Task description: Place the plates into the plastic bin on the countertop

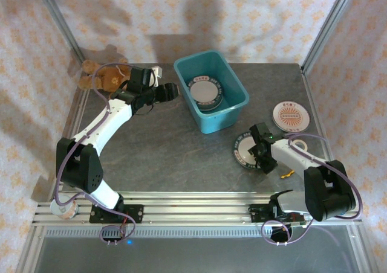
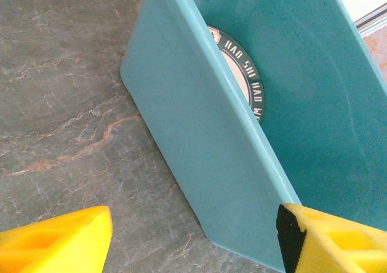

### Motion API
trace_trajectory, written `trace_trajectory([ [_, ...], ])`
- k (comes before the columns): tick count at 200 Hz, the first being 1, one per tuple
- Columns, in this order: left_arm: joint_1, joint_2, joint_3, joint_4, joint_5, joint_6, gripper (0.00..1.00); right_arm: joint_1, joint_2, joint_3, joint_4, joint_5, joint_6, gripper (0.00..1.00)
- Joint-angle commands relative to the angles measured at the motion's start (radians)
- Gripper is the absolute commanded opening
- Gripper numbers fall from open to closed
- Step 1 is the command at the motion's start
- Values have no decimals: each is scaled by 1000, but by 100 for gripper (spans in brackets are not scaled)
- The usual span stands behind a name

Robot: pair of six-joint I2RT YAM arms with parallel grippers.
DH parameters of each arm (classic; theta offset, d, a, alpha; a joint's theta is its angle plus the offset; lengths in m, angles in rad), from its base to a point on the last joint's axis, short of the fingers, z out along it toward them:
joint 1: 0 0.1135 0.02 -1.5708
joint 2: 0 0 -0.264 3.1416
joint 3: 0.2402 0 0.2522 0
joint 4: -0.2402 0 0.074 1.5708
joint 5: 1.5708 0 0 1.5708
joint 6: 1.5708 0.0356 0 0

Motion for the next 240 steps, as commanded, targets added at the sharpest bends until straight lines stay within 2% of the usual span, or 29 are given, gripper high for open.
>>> trace_trajectory([
  [1,9,7,37,-26,-11,2,73,-7,21,-13,19,46,-9,71],
  [49,9,4,41,-29,-11,-5,73,-7,-15,-31,31,70,3,60],
  [108,8,6,25,0,-5,-34,73,-8,-95,-56,24,104,14,39],
  [173,8,0,15,14,-7,-43,73,-7,-143,-31,-10,133,11,27],
  [205,8,7,18,14,-2,-42,73,-7,-144,-41,-10,124,20,27],
  [211,8,6,20,14,-1,-42,73,-7,-145,-49,-6,115,25,30],
  [219,8,9,21,14,-1,-42,73,-7,-146,-58,-8,104,35,38],
  [240,8,12,20,17,4,-42,73,-6,-144,-82,3,83,51,47],
])
